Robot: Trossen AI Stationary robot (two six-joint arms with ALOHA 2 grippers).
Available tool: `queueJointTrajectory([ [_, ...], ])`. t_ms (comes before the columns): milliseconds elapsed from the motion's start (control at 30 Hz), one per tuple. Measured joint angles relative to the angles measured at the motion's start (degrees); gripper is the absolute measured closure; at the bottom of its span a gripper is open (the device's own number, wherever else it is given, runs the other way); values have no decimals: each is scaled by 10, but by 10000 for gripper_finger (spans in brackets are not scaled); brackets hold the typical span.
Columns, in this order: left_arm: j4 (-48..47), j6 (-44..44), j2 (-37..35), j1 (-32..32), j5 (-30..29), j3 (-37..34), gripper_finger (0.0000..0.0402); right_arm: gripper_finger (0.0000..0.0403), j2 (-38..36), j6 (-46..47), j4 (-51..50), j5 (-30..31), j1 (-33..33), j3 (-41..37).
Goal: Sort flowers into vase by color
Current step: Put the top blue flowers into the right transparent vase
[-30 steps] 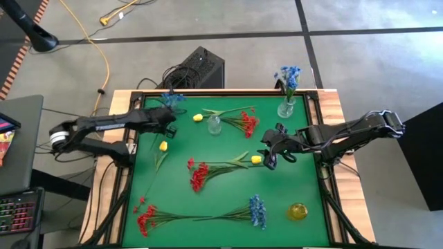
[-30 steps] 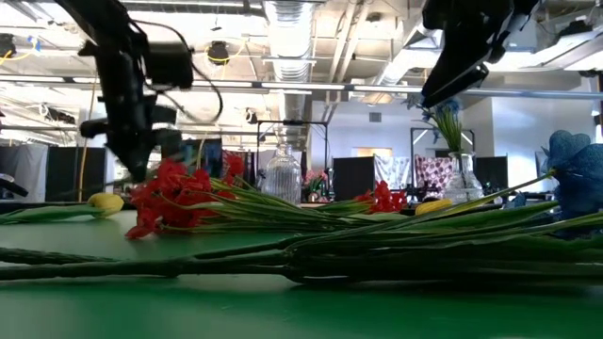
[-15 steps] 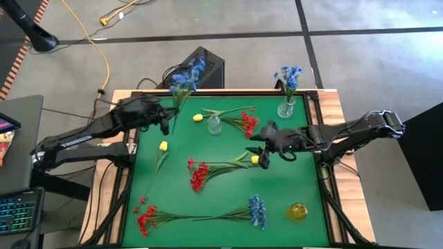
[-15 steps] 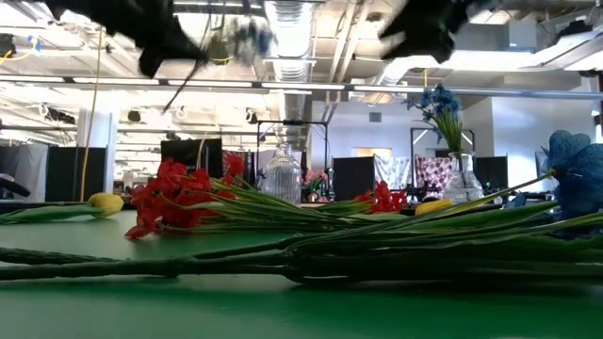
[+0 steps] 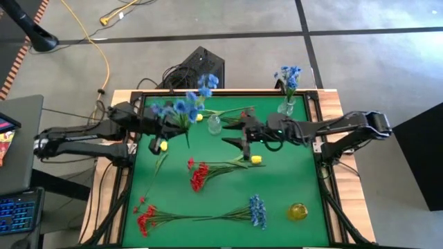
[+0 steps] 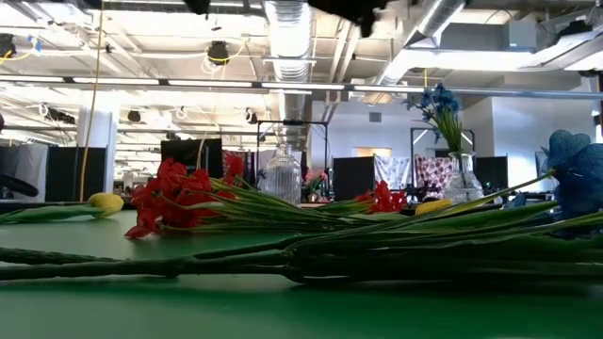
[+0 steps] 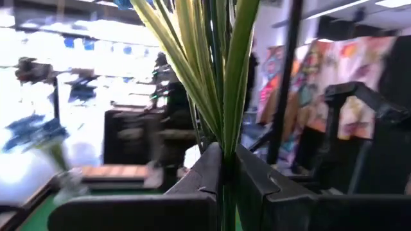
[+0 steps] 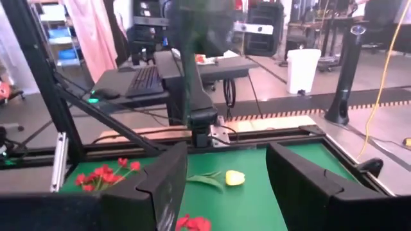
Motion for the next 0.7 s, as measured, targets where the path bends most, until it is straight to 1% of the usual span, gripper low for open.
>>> queueJointTrajectory([
  [67, 36, 7, 29, -13, 0, 0, 393, 163, 27, -16, -3, -18, -6, 26],
  [133, 62, 7, 56, -18, -3, 0, 393, 163, 50, -27, -14, -21, -5, 50],
  [300, 111, -8, 108, -18, -4, 0, 393, 163, 80, -41, -41, -24, -5, 99],
  [367, 138, -10, 125, -17, -4, 0, 393, 163, 91, -41, -47, -41, -5, 107],
  [467, 155, -13, 145, -17, -3, 0, 393, 163, 105, -41, -47, -65, -5, 122],
  [700, 161, -8, 151, -17, -3, 1, 393, 163, 116, -41, -44, -67, -7, 134],
])
